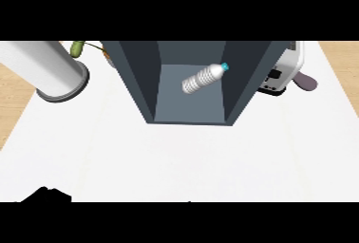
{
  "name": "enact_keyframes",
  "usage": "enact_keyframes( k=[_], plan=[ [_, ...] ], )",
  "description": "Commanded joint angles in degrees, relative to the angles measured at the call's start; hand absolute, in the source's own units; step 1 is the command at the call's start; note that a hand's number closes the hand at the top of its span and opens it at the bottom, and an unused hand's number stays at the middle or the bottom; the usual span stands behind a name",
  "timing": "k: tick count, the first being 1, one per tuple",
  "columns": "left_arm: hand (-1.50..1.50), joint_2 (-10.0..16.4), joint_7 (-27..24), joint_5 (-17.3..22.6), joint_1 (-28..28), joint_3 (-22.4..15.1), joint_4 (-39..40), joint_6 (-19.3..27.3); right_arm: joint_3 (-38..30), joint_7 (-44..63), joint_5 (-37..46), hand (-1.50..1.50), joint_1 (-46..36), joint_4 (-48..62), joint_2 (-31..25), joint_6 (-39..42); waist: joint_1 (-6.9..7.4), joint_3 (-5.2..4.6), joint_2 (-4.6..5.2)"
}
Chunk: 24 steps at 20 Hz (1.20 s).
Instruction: Pick up the bottled water, place it into the cabinet and close the cabinet
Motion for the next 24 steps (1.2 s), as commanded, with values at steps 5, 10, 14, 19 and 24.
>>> enact_keyframes(
  k=[5,10,14,19,24],
  plan=[
    [1.5,3.99,-4.0,5.02,9.37,7.88,-2.07,-8.43,-10.86,8.58,-2.01,1.5,-17.34,11.16,14.26,-0.98,-0.06,0.1,0.37],
    [1.5,3.99,-6.17,5.5,13.75,9.71,-0.97,-12.8,-20.1,4.88,-8.3,1.5,-26.21,23.72,14.47,0.7,0.35,0.12,0.53],
    [1.5,4.05,-3.42,6.79,15.52,11.47,-5.27,-12.51,-23.78,1.16,-10.09,1.5,-29.16,31.03,14.53,2.93,-0.05,0.18,0.44],
    [1.5,4.84,-4.08,9.12,17.05,15.83,-2.93,-17.2,-28.69,-4.66,-13.2,1.5,-32.0,41.98,14.56,7.29,-0.12,0.17,0.51],
    [1.5,6.77,-2.41,13.16,16.33,20.85,-1.84,-20.04,-30.73,-9.11,-13.78,1.5,-33.88,51.72,14.56,10.02,-0.29,0.16,0.56]
  ],
)
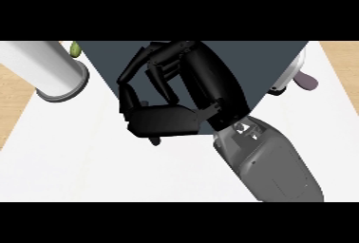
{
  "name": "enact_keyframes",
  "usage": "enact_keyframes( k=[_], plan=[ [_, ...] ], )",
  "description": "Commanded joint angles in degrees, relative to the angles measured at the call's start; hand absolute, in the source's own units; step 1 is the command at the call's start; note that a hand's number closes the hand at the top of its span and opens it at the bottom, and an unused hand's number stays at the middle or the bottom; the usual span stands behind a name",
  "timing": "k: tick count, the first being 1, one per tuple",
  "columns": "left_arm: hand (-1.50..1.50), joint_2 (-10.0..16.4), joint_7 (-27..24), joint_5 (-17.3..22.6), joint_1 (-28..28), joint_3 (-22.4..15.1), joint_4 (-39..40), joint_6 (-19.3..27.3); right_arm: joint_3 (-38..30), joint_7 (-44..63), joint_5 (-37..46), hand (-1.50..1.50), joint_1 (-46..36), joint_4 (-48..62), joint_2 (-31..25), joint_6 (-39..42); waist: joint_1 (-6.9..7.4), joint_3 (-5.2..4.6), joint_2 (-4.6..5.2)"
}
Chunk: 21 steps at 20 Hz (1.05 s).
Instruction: Pick up the bottled water, place it into the cabinet and close the cabinet
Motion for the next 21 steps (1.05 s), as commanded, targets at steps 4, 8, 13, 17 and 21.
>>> enact_keyframes(
  k=[4,8,13,17,21],
  plan=[
    [1.5,0.2,4.06,3.27,-0.59,2.19,-1.74,-0.02,-6.82,-8.65,-1.89,1.5,-4.47,17.6,0.01,5.55,-0.1,0.08,0.52],
    [1.5,0.14,1.73,1.96,-2.61,3.64,2.57,-2.78,-7.07,-11.32,-0.29,1.5,-5.57,23.09,-0.11,4.66,0.47,0.0,0.76],
    [1.5,2.23,3.66,5.47,-2.75,5.26,2.41,-4.49,-9.49,-11.27,-0.62,1.5,-6.44,25.44,-2.85,5.92,1.15,-0.02,1.1],
    [1.5,1.1,4.19,4.21,-5.59,3.65,2.5,-2.59,-8.47,-13.29,1.0,1.5,-5.05,26.79,-1.66,4.53,1.0,-0.04,1.49],
    [1.5,1.48,5.53,4.63,-6.36,3.39,0.86,-1.77,-8.65,-14.75,1.2,1.5,-4.34,27.5,-1.74,4.76,1.46,0.02,1.66]
  ],
)
